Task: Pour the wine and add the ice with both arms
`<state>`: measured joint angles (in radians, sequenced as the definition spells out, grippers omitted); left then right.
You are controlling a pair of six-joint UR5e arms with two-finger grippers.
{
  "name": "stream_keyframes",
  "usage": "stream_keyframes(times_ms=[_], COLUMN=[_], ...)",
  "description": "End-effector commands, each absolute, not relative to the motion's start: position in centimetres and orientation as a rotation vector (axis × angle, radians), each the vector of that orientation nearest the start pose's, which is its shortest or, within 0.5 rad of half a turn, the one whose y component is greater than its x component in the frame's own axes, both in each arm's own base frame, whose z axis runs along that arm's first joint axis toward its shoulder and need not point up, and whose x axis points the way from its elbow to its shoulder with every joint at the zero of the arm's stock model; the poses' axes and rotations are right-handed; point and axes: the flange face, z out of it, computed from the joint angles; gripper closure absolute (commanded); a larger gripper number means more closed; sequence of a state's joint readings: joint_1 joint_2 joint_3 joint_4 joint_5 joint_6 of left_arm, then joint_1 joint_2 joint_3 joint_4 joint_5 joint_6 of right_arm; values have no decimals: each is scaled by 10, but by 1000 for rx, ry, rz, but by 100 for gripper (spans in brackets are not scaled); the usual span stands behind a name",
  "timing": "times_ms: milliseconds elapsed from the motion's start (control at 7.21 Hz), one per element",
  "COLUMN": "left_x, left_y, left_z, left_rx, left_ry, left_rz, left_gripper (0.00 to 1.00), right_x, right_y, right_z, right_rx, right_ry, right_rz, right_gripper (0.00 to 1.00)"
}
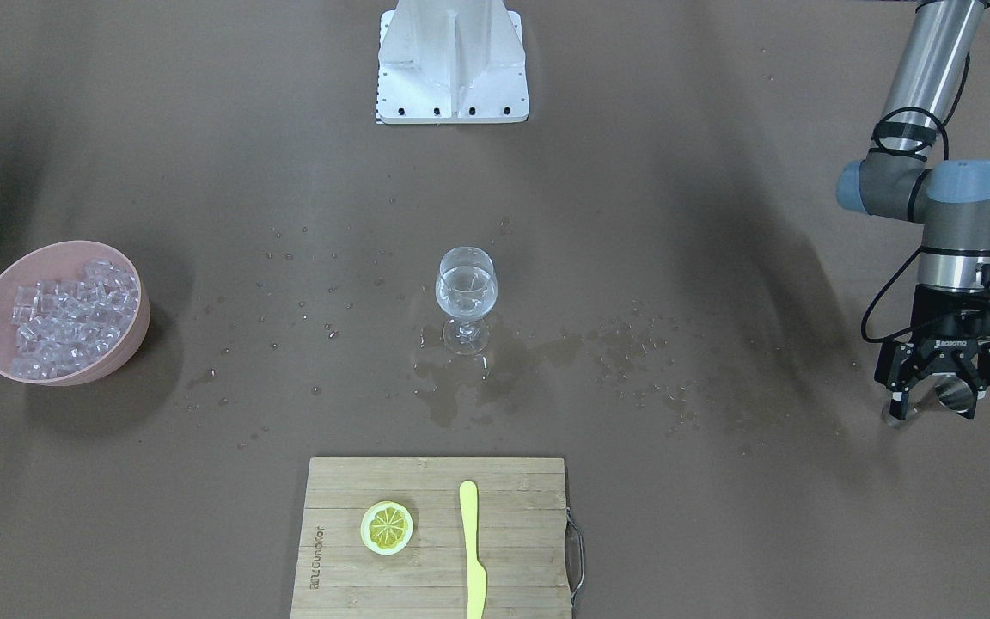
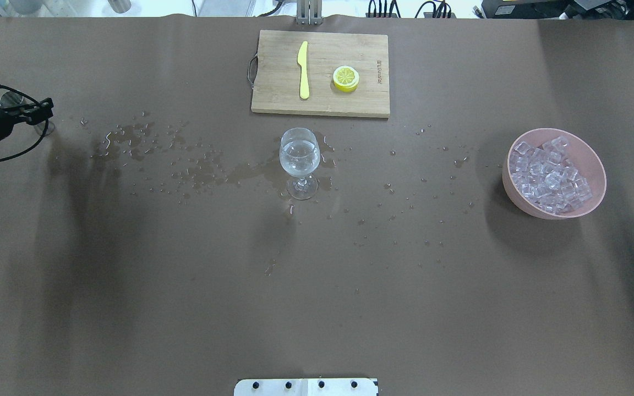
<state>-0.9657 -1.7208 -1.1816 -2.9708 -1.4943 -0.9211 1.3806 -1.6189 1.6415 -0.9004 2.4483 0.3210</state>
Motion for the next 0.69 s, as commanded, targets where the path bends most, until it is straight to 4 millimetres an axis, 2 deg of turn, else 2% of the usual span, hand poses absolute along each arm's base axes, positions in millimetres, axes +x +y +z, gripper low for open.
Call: stream_keyframes(times_ms=[0,139,277,416,554], left_x=[115,93,71,35,27], left_y=[-534,-533,-527,-523,-509], left_z=[618,615,616,619,622], left_rx=[855,835,799,741,653], left_ry=[840,885,924,966,997], left_rz=[-268,-257,-245,-250,-239], left_gripper=[2,2,2,2,2], right_x=[-37,-37,-39,-38,-40], right_y=[-491,-492,-502,-503,-504], right_z=[562,559,550,550,546], right_rx=[414,420,440,444,438], right_ry=[-975,-976,-973,-967,-961], right_rz=[-185,-189,-195,-192,-162], right_gripper=[0,0,0,0,0])
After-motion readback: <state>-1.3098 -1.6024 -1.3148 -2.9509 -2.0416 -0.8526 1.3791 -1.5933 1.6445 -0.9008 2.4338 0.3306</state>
